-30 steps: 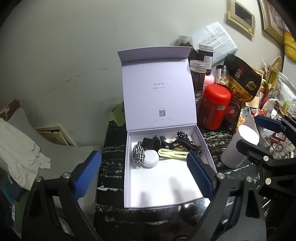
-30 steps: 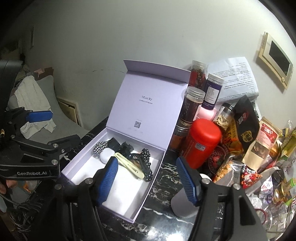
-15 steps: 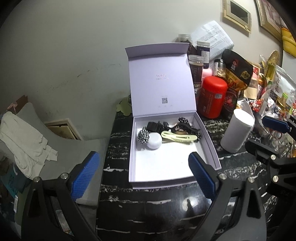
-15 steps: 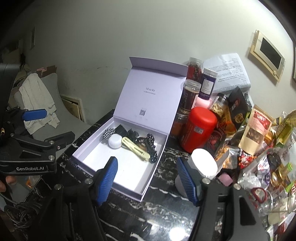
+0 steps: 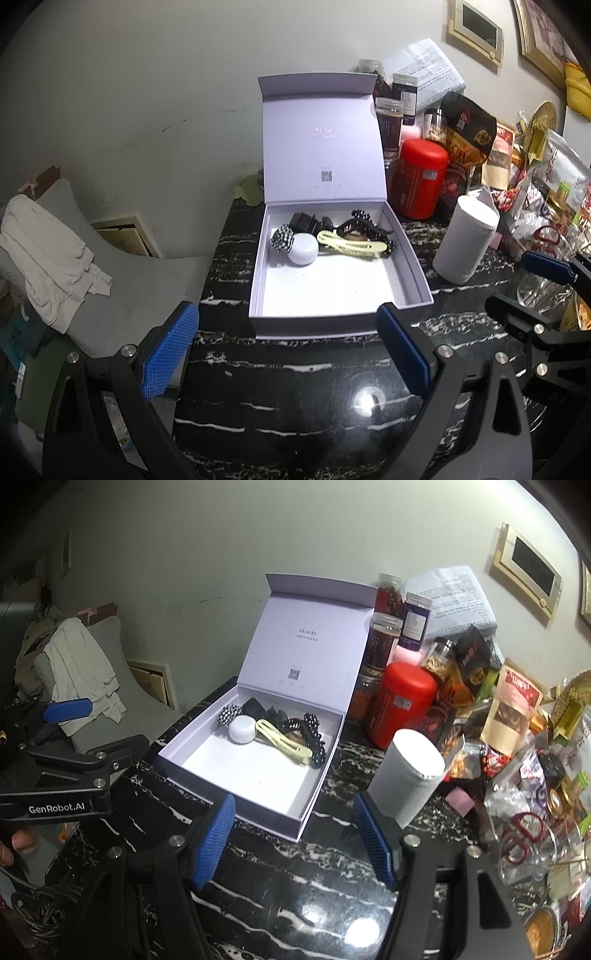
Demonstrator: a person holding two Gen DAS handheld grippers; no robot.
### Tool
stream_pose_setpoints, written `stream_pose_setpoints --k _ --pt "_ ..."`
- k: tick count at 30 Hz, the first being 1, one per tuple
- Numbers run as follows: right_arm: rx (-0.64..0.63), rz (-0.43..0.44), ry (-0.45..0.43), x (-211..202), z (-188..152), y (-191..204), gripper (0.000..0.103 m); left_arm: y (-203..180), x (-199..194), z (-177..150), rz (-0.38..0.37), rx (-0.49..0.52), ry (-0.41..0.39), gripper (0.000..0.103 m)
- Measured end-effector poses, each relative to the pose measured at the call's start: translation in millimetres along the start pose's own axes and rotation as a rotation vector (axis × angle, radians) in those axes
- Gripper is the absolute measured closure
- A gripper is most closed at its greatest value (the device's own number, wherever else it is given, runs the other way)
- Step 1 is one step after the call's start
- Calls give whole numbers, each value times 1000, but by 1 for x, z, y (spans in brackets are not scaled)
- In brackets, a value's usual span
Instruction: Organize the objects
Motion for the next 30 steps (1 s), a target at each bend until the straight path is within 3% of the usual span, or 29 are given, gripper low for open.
stream_pose_setpoints --k 6,13,19,30 --pt "39 2 5 -2 -18 1 35 -4 -3 -17 0 12 4 6" --pt "71 4 15 -2 -35 2 20 -9 -1 -32 -11 15 29 6" --pt "51 -20 19 -4 -44 6 16 -12 -6 -38 -26 10 23 6" --pt "54 -18 20 -9 -54 8 15 -14 -12 -48 -28 9 31 6"
Point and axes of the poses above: each gripper's, at about its wrist camera, not at the fingertips, and x roughly the way its jaws point, y to its left, z to its top, the point moved 3 cm from there along x, roughly the way its jaws point, and after that the axes turned 4 degrees about x, right-handed, at the moved point
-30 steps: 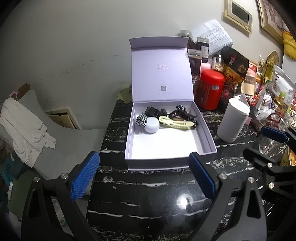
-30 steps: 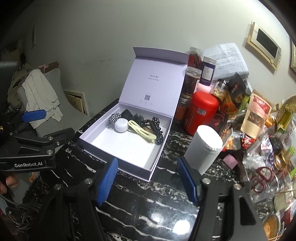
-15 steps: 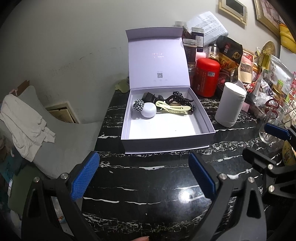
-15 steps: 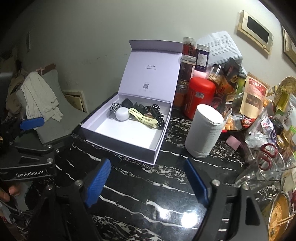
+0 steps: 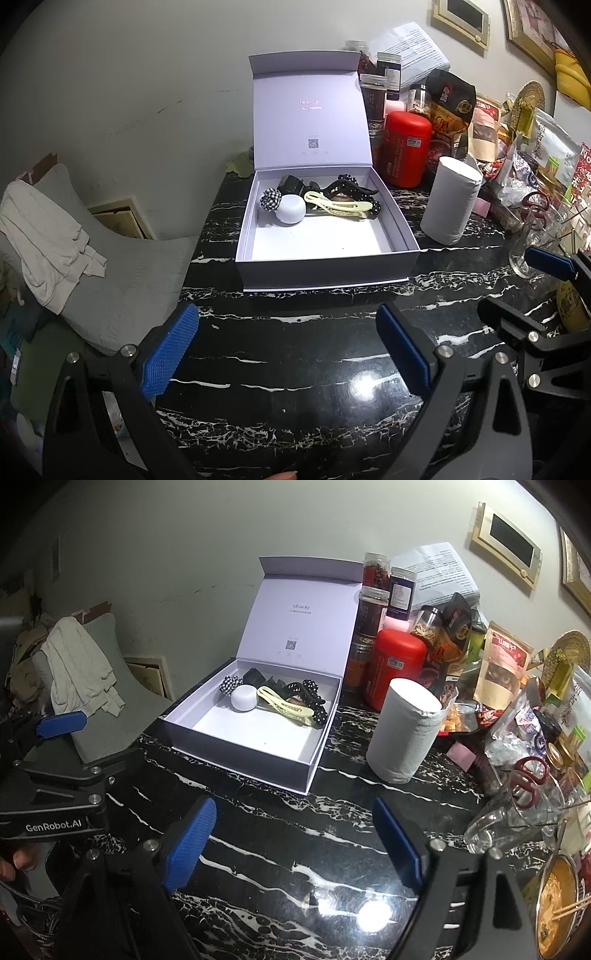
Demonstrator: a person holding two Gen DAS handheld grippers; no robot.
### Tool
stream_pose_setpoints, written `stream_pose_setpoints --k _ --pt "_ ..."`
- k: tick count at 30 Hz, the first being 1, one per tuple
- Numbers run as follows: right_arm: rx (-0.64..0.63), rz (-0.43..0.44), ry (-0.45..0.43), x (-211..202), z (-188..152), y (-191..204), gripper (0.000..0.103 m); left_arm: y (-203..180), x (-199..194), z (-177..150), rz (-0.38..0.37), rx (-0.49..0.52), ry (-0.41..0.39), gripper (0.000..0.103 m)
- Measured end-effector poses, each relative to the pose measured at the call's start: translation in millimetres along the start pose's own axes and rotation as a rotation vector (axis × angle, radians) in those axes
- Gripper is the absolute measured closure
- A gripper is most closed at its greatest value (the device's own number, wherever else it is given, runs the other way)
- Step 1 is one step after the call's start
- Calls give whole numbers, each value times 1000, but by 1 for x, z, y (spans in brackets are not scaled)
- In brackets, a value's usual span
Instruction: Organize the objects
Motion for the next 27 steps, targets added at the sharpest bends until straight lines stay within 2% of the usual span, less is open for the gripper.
stream_pose_setpoints --k 27 --pt "-12 -7 18 -3 -13 0 15 -10 -7 -9 -8 42 1 6"
Point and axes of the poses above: each gripper's, at about its wrist camera, not at the fingertips, and x roughly the way its jaws point, y to its left, z to its top, the point moved 3 cm from there along x, roughly the way its jaws point, and after that the axes turned 4 degrees about x, right-handed, at the moved point
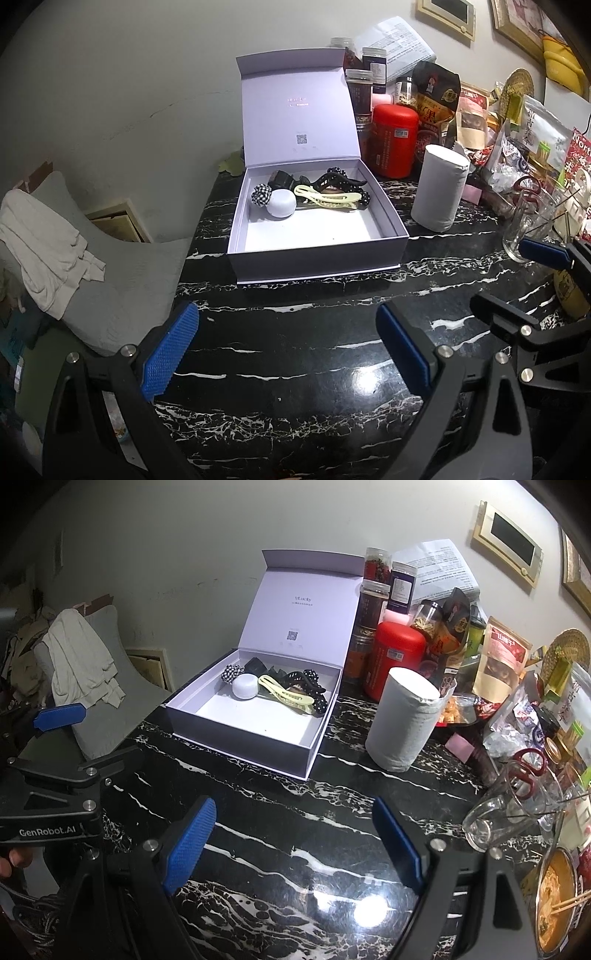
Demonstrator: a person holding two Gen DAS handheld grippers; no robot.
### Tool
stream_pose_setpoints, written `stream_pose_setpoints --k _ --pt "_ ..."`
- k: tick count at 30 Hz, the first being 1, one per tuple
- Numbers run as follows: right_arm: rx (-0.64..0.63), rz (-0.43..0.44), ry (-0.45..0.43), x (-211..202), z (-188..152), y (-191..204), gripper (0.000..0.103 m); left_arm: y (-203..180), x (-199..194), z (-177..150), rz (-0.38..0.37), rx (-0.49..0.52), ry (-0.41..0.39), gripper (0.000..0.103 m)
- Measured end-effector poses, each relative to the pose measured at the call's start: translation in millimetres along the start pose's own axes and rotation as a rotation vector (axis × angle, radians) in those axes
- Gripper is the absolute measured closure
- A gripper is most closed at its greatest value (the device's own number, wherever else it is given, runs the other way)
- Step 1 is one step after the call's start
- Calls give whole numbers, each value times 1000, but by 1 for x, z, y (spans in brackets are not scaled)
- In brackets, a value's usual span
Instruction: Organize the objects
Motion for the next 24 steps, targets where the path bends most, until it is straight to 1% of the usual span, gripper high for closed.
stream_pose_setpoints --k 13,16,24 --pt "3 0 17 3 -4 -3 15 -1 4 -3 -21 -15 20 6" --pt "6 2 20 4 -4 -3 15 -1 4 -3 -8 -8 20 6" --pt "10 3 22 5 -5 -3 15 -2 5 -5 -11 -11 23 6"
Point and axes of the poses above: each gripper's, at about its wrist camera, not at the fingertips, and x roughly the way its jaws point, y to its left, z to its top, the point moved 3 cm from there along x, roughly the way its jaws point, and after that the axes turned 4 degrees about x, right-handed, at the moved point
